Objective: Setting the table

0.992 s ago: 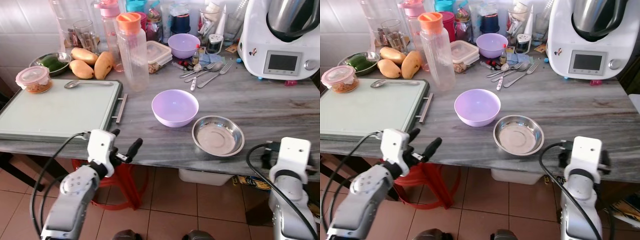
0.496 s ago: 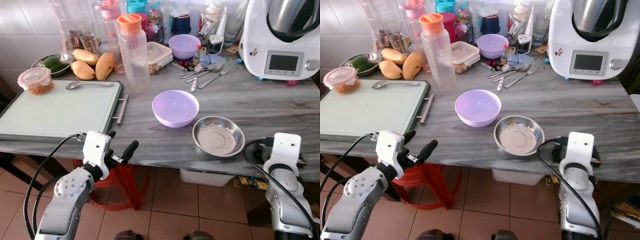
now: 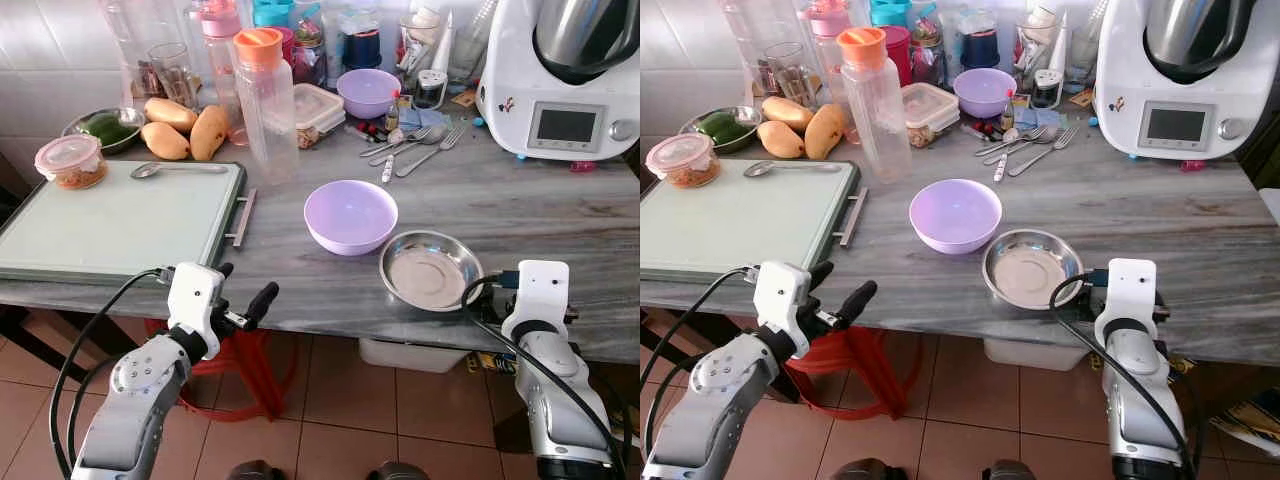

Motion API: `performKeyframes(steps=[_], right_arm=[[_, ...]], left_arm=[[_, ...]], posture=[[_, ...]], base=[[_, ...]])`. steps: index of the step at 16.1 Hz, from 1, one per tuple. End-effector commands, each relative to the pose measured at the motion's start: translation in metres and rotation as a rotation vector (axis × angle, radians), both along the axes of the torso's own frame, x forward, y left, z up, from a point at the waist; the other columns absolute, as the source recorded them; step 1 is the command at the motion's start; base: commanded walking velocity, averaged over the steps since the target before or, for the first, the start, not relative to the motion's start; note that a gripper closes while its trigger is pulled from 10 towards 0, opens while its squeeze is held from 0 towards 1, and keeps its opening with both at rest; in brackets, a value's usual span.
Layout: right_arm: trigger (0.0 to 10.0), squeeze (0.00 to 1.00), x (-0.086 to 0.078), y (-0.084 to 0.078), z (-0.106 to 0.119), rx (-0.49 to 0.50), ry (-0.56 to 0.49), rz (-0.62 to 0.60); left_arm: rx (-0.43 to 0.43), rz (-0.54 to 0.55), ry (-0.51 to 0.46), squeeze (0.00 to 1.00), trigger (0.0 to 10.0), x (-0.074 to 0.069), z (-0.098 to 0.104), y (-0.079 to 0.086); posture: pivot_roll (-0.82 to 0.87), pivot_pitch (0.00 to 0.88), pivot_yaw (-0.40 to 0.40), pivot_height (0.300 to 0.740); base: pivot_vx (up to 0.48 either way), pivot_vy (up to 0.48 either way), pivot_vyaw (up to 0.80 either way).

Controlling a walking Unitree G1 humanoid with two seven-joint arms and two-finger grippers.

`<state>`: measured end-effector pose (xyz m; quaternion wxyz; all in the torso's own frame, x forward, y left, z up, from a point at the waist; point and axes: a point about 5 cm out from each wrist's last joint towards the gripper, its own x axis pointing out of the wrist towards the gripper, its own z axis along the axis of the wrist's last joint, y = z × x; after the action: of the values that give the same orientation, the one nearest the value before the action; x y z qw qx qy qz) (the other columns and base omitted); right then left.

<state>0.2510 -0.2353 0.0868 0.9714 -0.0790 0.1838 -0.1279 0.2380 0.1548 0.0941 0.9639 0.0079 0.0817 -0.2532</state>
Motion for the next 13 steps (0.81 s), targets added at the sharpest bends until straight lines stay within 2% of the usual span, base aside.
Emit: performKeyframes(steps=[1, 10, 13], right_arm=[[10.0, 0.00, 0.000, 0.008, -0.005, 0.027, 0.026, 0.037], [10.0, 0.00, 0.002, 0.020, -0.003, 0.099, 0.002, 0.103], [10.0, 0.00, -0.005, 0.022, -0.003, 0.101, 0.004, 0.101]], left_arm=[[0.013, -0.002, -0.011, 0.00, 10.0, 0.002, 0.003, 0.000], [0.011, -0.005, -0.007, 0.00, 10.0, 0.002, 0.003, -0.002], [0.010, -0.007, -0.006, 0.00, 10.0, 0.003, 0.002, -0.002]], posture=[[-0.02, 0.000, 0.056, 0.740], [-0.03, 0.000, 0.057, 0.740], [-0.03, 0.000, 0.056, 0.740]], base=[[0.000, 0.000, 0.00], [0.000, 0.000, 0.00], [0.000, 0.000, 0.00]])
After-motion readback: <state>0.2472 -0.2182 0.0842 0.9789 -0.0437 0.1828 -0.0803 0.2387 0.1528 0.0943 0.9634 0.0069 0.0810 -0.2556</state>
